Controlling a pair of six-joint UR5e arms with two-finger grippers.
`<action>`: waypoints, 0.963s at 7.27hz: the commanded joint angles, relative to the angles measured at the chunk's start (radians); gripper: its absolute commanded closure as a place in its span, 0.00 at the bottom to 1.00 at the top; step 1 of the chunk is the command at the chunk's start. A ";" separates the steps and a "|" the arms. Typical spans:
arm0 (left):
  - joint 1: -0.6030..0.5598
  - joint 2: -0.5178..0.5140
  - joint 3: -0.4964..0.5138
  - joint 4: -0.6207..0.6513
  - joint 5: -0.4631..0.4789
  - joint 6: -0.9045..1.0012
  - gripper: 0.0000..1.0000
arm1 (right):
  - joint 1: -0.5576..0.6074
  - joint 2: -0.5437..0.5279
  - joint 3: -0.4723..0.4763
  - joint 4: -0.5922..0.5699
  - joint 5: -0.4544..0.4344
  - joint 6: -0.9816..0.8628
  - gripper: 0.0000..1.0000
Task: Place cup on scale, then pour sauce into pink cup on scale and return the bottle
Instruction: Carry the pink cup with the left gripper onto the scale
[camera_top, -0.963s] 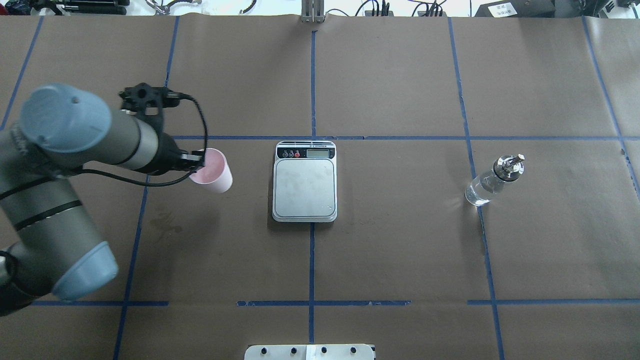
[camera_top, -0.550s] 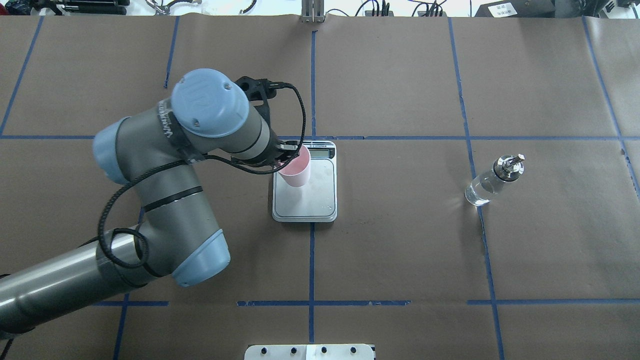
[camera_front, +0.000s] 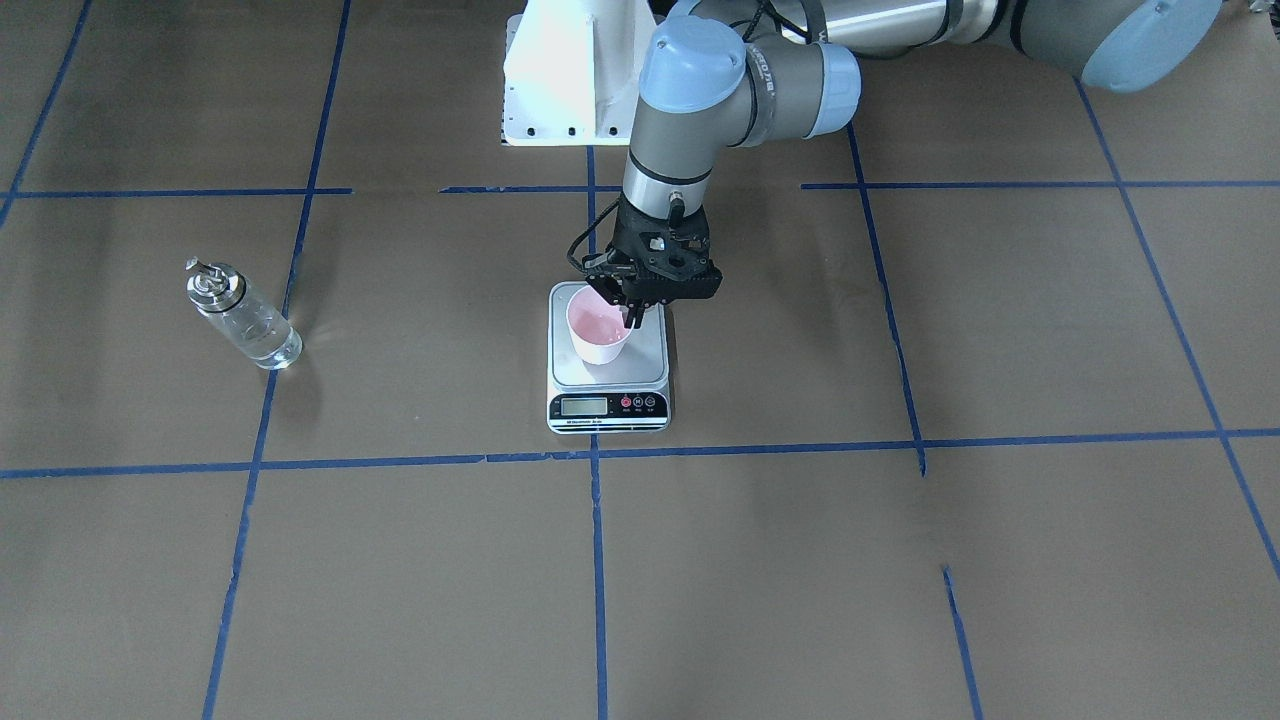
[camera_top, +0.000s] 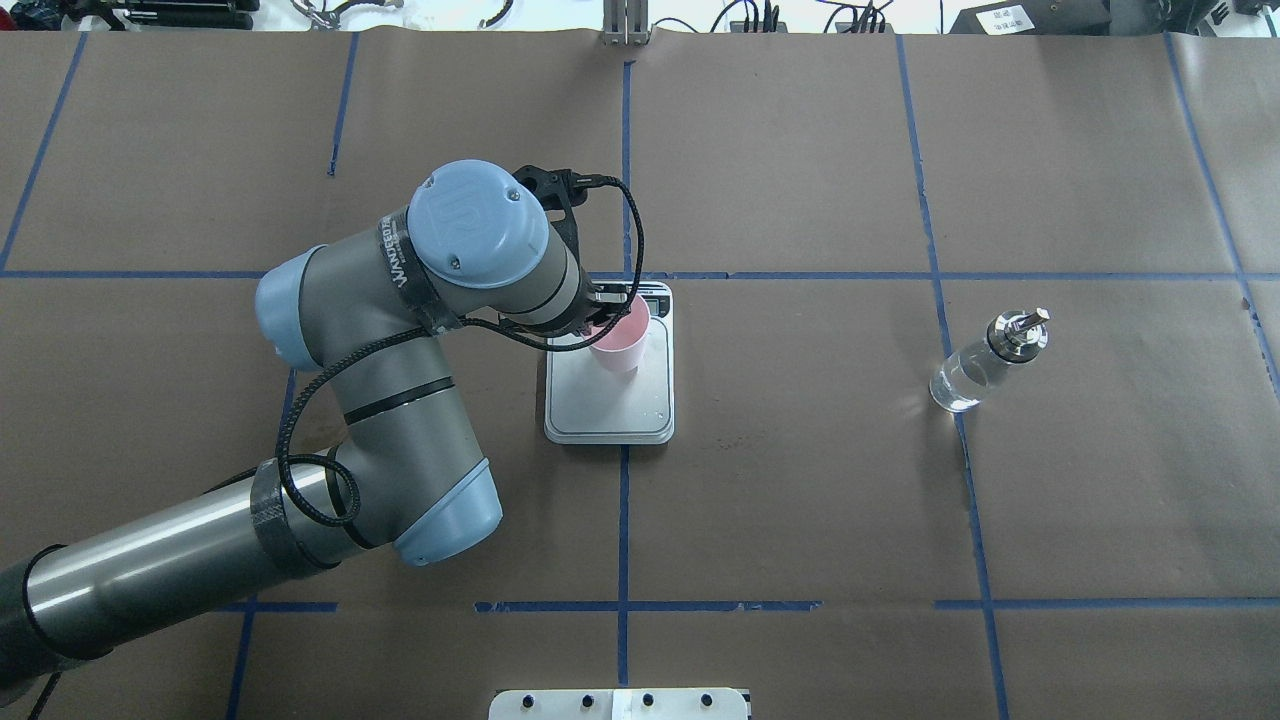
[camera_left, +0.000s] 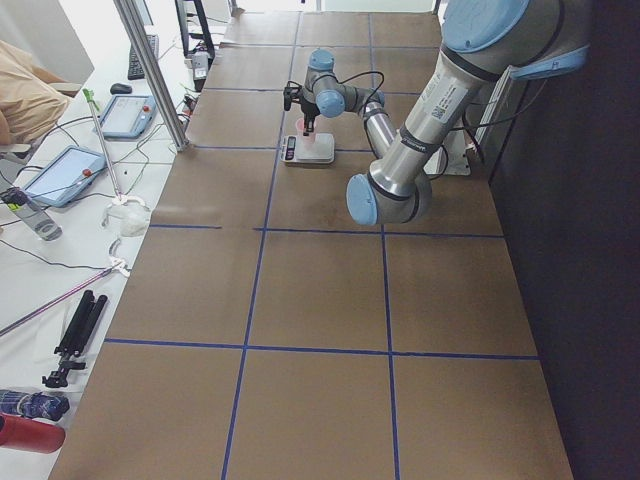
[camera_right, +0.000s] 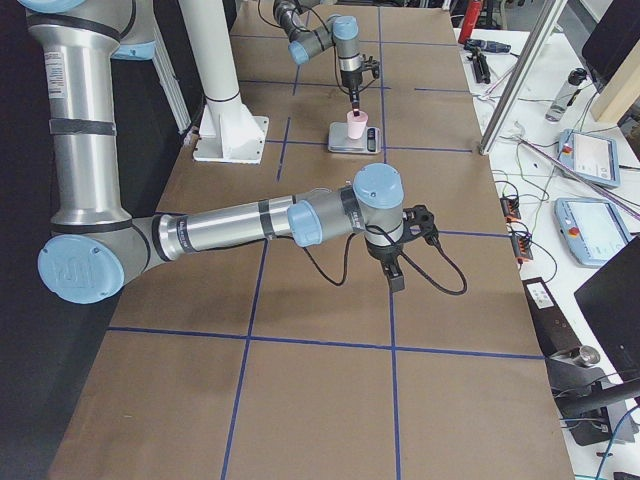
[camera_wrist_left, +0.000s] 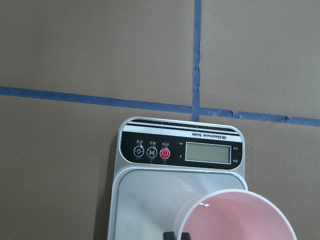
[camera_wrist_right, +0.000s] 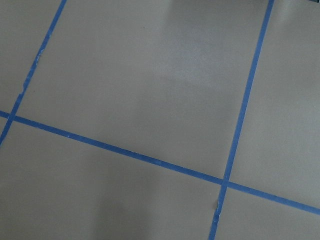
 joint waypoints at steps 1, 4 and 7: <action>-0.001 0.009 -0.003 -0.001 0.001 0.003 0.74 | 0.000 0.001 -0.002 0.000 0.000 0.000 0.00; -0.002 0.013 -0.016 0.001 0.021 0.031 0.00 | 0.000 0.004 0.000 0.002 0.000 0.000 0.00; -0.112 0.173 -0.281 0.080 -0.066 0.315 0.00 | -0.002 0.012 0.059 0.002 0.002 0.122 0.00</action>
